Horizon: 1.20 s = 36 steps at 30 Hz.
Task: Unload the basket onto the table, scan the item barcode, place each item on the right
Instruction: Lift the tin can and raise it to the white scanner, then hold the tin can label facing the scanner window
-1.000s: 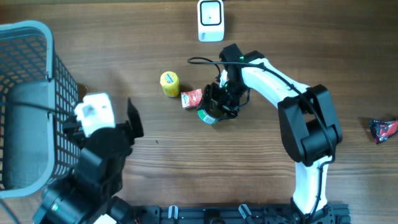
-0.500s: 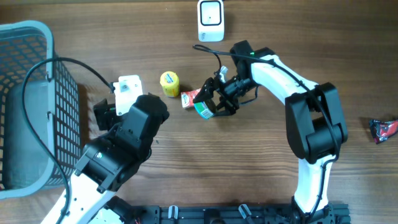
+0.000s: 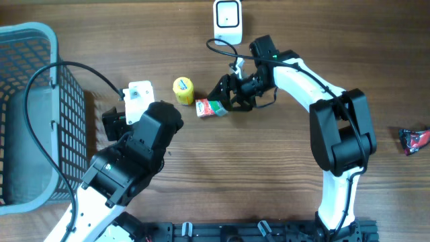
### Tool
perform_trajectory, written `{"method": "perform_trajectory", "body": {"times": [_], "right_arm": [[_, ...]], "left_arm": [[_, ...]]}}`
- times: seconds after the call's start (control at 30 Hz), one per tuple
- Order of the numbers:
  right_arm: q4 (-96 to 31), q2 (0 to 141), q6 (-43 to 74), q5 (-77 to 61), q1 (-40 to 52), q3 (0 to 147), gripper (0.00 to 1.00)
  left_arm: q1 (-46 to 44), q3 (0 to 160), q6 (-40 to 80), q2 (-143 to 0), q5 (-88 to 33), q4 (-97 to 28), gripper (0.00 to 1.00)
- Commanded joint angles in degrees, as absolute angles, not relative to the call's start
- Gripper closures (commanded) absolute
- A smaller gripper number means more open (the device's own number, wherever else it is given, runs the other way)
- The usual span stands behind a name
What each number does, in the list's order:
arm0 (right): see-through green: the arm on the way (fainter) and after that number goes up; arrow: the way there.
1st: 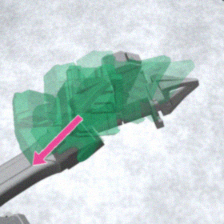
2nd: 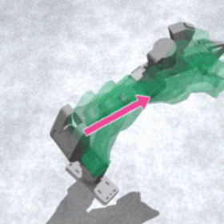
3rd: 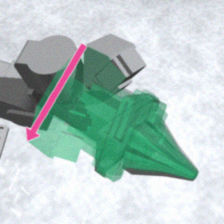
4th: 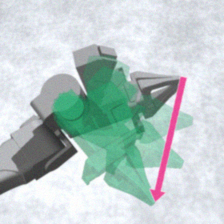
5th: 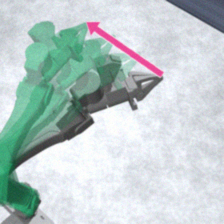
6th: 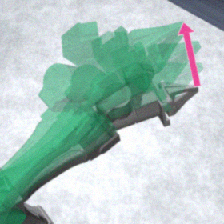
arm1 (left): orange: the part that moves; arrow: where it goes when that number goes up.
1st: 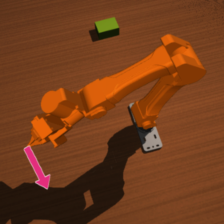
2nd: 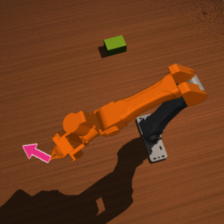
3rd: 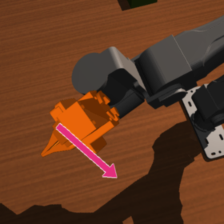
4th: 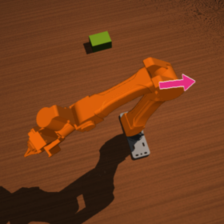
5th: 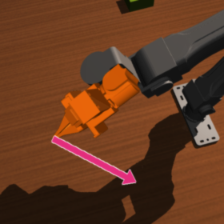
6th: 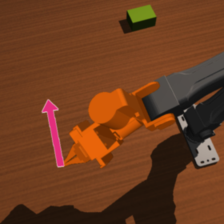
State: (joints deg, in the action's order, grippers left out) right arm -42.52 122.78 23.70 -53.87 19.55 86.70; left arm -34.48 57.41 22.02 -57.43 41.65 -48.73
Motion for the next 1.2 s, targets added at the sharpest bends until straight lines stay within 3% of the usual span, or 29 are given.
{"method": "perform_trajectory", "body": {"times": [0.0,0.1,0.2,0.53,1.17], "right_arm": [[-37.6,123.5,22.7,-49.3,18.9,89.6,0.55],[-32.0,123.5,22.7,-46.7,18.5,90.4,0.55],[-25.0,123.5,22.6,-37.8,18.4,90.6,0.52],[-7.9,123.5,19.5,-12.6,18.4,90.5,0.52],[18.5,124.8,14.9,0.7,18.5,90.4,0.51]], "left_arm": [[-34.3,58.3,23.2,-57.4,40.2,-48.7,0.0],[-34.3,58.3,23.2,-57.4,37.6,-48.7,0.0],[-34.3,58.3,23.2,-57.5,36.4,-48.7,0.0],[-34.3,58.3,23.2,-57.8,31.9,-49.4,0.0],[-34.3,58.1,27.9,-69.5,31.1,-44.7,0.0]]}}
